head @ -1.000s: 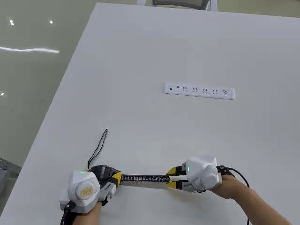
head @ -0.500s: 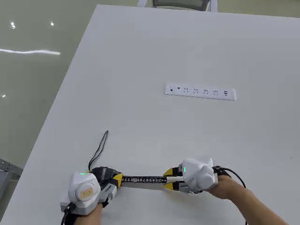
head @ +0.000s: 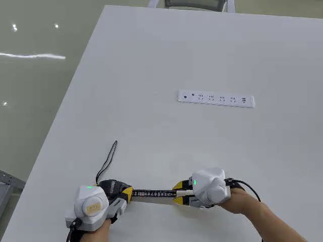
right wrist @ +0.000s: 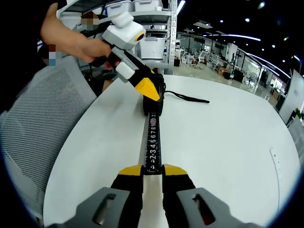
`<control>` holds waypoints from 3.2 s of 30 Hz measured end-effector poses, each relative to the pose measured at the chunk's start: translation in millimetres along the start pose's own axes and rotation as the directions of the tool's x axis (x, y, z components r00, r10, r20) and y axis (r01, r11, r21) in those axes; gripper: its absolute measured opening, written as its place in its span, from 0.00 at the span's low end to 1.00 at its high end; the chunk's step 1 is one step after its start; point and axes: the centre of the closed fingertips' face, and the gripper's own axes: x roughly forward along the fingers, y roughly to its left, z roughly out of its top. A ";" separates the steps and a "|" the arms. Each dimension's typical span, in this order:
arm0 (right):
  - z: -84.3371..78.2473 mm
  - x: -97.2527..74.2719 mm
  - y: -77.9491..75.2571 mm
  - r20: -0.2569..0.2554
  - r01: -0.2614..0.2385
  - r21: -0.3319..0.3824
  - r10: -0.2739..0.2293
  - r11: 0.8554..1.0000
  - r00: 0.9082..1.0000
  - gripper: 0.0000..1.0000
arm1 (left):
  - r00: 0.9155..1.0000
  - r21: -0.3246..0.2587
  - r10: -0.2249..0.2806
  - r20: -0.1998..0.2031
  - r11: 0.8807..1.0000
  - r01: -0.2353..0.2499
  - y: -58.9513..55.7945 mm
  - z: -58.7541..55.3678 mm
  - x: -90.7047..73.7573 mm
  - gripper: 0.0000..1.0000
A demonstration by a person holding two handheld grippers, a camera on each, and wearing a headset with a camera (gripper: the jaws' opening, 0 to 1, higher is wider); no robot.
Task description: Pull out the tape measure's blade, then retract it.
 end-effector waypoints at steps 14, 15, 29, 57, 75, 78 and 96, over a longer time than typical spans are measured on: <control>6.4 14.4 1.2 0.009 -0.014 0.009 0.014 1.000 1.000 0.13 | 1.000 0.006 -0.005 -0.003 1.000 0.005 0.3 -0.5 -0.6 0.57; 6.7 15.1 1.2 0.010 -0.014 0.010 0.014 1.000 1.000 0.13 | 1.000 0.007 -0.005 -0.004 1.000 0.005 0.3 -0.5 -0.6 0.57; 14.8 30.3 1.5 0.020 -0.021 0.012 0.021 1.000 1.000 0.13 | 1.000 0.006 -0.005 -0.006 1.000 0.005 0.3 -1.5 -0.2 0.57; 26.0 59.0 -0.9 0.027 -0.025 0.019 0.024 1.000 0.999 0.13 | 1.000 0.009 -0.009 -0.008 1.000 0.009 0.2 -1.9 2.1 0.58; 28.5 75.9 -0.6 0.030 -0.026 0.021 0.025 0.999 0.999 0.13 | 1.000 0.015 -0.011 -0.012 1.000 0.011 -0.8 -3.0 3.0 0.58; 30.3 80.4 -1.4 0.033 -0.026 0.026 0.025 0.999 0.999 0.13 | 1.000 0.013 -0.011 -0.013 1.000 0.011 -0.7 -2.9 2.8 0.58; 39.3 92.3 1.5 0.034 -0.035 0.033 0.034 0.999 0.999 0.13 | 1.000 0.016 -0.020 -0.020 1.000 0.020 -1.3 -4.6 3.5 0.58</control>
